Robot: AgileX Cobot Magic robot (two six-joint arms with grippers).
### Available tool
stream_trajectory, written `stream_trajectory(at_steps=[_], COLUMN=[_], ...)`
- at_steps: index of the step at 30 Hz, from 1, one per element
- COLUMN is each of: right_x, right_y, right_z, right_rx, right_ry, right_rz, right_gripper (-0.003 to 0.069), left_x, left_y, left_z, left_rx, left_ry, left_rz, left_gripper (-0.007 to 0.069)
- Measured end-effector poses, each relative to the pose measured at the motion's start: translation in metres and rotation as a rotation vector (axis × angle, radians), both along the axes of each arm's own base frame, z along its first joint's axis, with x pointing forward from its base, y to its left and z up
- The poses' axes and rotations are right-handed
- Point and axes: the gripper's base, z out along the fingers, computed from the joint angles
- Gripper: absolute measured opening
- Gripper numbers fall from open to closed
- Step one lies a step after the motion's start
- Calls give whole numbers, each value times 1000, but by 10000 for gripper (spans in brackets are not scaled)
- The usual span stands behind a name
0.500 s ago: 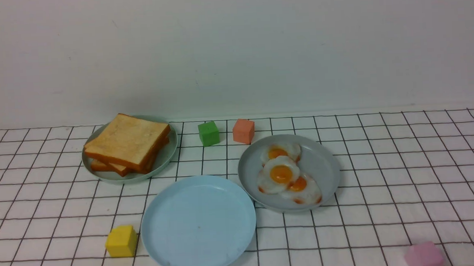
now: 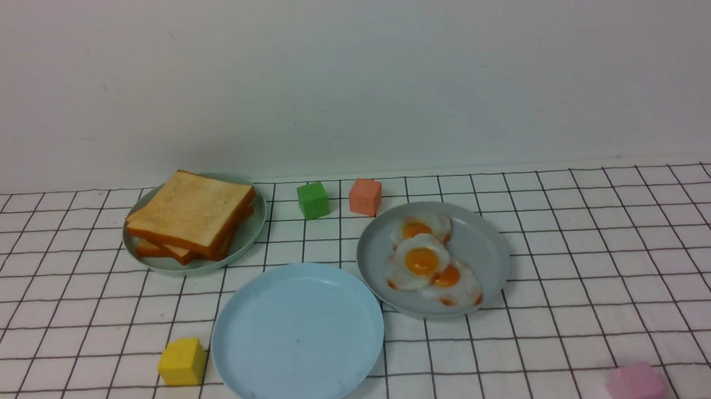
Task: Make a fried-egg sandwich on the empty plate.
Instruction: Use the left arm to grab a slice of bread
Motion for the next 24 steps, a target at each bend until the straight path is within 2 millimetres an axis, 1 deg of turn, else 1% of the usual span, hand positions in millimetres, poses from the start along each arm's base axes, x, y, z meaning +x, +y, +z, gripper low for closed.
stream_trajectory(at_steps=[2,4,6,7,8,10,11,13,16,18,21,23,24], right_x=[0,0,0,0,0,0,0,0,0,0,0,0,0], right_y=[0,0,0,0,0,0,0,0,0,0,0,0,0], right_z=[0,0,0,0,0,0,0,0,0,0,0,0,0], right_rx=[0,0,0,0,0,0,0,0,0,0,0,0,0], right_ry=[0,0,0,0,0,0,0,0,0,0,0,0,0], right_rz=[0,0,0,0,0,0,0,0,0,0,0,0,0], right_gripper=[239,239,239,239,239,239,239,239,239,239,239,239,239], left_x=[1,2,4,4,4,5,5,5,4,3,1,8,9], left_y=[0,0,0,0,0,2,3,4,5,2,-3,-8,-8], left_z=[2,7,18,18,22,31,33,36,37,43,65,83,87], left_rx=[-2,-46,-182,-198,-287,-524,-580,-637,-668,-673,-615,-517,-507], left_ry=[-21,-82,-186,-185,-229,-311,-329,-358,-370,-336,-292,-178,-166], left_rz=[2,12,38,39,55,97,107,120,127,104,57,24,14], left_gripper=[237,237,237,237,237,237,237,237,233,198,126,57,52])
